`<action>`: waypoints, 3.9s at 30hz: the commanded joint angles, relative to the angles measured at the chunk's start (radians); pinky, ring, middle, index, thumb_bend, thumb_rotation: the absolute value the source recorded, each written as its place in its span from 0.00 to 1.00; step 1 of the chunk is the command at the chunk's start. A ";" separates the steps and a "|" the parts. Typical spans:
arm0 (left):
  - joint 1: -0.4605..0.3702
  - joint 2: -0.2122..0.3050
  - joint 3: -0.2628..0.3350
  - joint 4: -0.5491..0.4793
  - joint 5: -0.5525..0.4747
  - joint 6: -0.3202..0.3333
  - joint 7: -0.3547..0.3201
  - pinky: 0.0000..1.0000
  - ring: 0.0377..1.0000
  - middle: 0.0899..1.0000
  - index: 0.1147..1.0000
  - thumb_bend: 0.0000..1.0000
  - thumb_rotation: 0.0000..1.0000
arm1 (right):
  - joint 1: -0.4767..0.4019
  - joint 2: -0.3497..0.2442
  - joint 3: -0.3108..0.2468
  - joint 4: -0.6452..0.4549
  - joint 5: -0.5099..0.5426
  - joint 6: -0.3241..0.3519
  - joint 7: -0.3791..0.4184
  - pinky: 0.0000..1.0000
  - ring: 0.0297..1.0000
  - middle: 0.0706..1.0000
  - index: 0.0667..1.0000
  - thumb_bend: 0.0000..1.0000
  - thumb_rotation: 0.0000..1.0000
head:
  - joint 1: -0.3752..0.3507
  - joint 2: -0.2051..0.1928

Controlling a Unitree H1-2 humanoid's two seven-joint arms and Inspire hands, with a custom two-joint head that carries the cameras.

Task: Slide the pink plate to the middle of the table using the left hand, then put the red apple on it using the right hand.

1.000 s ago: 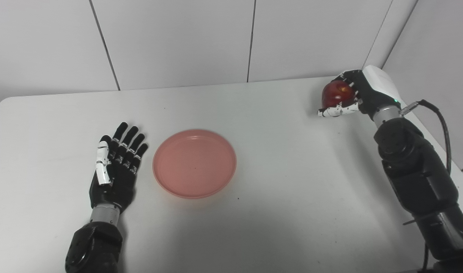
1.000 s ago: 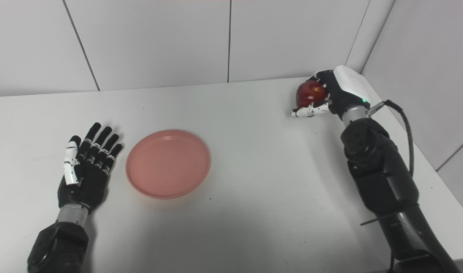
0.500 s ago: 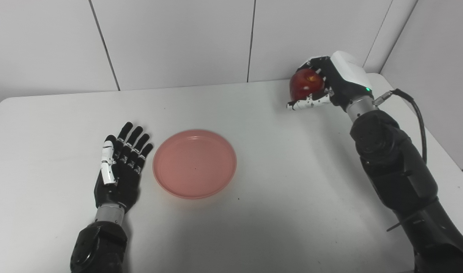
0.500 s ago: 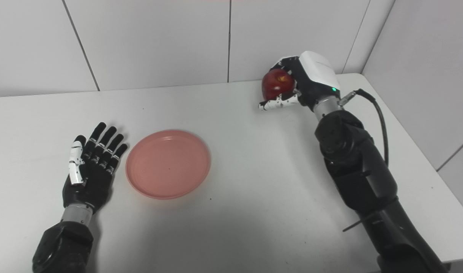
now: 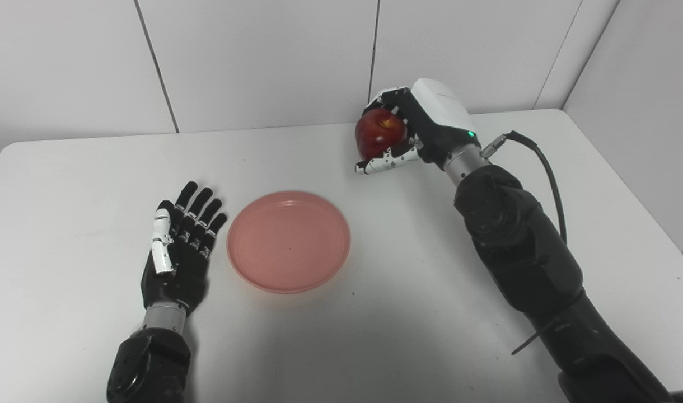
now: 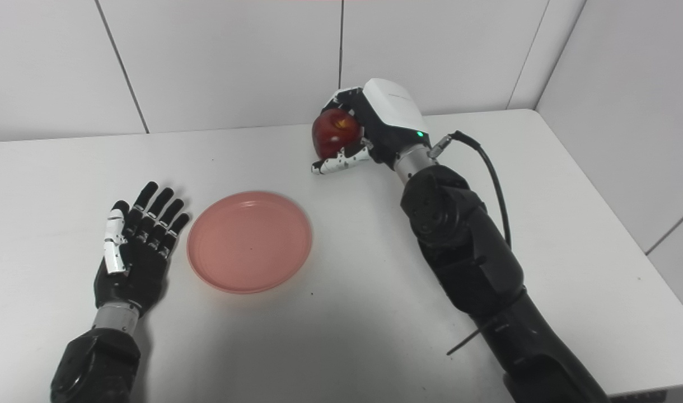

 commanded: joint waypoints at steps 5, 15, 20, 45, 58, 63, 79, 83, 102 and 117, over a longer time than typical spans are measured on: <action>-0.023 -0.017 -0.005 -0.026 -0.005 -0.036 -0.010 0.91 0.90 0.89 0.86 0.35 1.00 | -0.075 0.054 0.024 -0.006 -0.019 -0.044 -0.009 0.32 0.38 0.45 0.45 0.52 0.15 | 0.032 0.003; -0.023 -0.034 -0.009 -0.029 0.010 -0.036 0.005 0.90 0.89 0.87 0.85 0.35 1.00 | -0.095 0.138 0.076 0.038 -0.028 -0.054 -0.008 0.26 0.33 0.40 0.45 0.51 0.15 | 0.090 0.007; -0.021 -0.040 -0.018 -0.035 0.020 -0.036 0.015 0.90 0.88 0.87 0.84 0.35 1.00 | -0.101 0.156 0.096 0.078 -0.024 -0.077 -0.011 0.32 0.38 0.45 0.45 0.51 0.15 | 0.110 0.008; -0.025 -0.047 -0.013 -0.025 0.042 -0.059 0.034 0.89 0.87 0.86 0.83 0.35 1.00 | -0.013 0.211 0.184 0.188 -0.049 -0.134 -0.039 0.25 0.33 0.41 0.45 0.51 0.15 | 0.142 0.023; -0.027 -0.044 -0.009 -0.035 0.042 -0.046 0.044 0.88 0.87 0.86 0.84 0.34 1.00 | 0.023 0.202 0.198 0.189 -0.063 -0.137 -0.040 0.22 0.31 0.40 0.45 0.51 0.14 | 0.140 0.025; -0.027 -0.045 -0.011 -0.035 0.042 -0.047 0.045 0.88 0.87 0.86 0.83 0.34 1.00 | 0.036 0.200 0.196 0.193 -0.065 -0.137 -0.043 0.24 0.32 0.41 0.45 0.51 0.15 | 0.141 0.024; -0.027 -0.047 -0.011 -0.031 0.038 -0.050 0.043 0.89 0.87 0.86 0.84 0.34 1.00 | 0.049 0.197 0.204 0.209 -0.072 -0.154 -0.053 0.22 0.30 0.40 0.45 0.51 0.15 | 0.142 0.022; -0.027 -0.047 -0.012 -0.028 0.036 -0.055 0.038 0.89 0.87 0.86 0.84 0.34 1.00 | 0.050 0.196 0.204 0.211 -0.074 -0.154 -0.057 0.22 0.30 0.40 0.45 0.51 0.15 | 0.142 0.021; -0.029 -0.045 -0.013 -0.019 0.038 -0.062 0.035 0.89 0.87 0.86 0.84 0.34 1.00 | 0.058 0.175 0.204 0.135 -0.097 -0.127 0.051 0.42 0.68 0.90 0.98 1.00 0.55 | 0.143 0.017; -0.032 -0.043 -0.010 -0.021 0.036 -0.053 0.039 0.89 0.87 0.86 0.84 0.34 1.00 | 0.091 0.148 0.137 0.021 -0.048 -0.170 0.031 0.47 0.76 1.00 1.00 1.00 0.64 | 0.138 0.015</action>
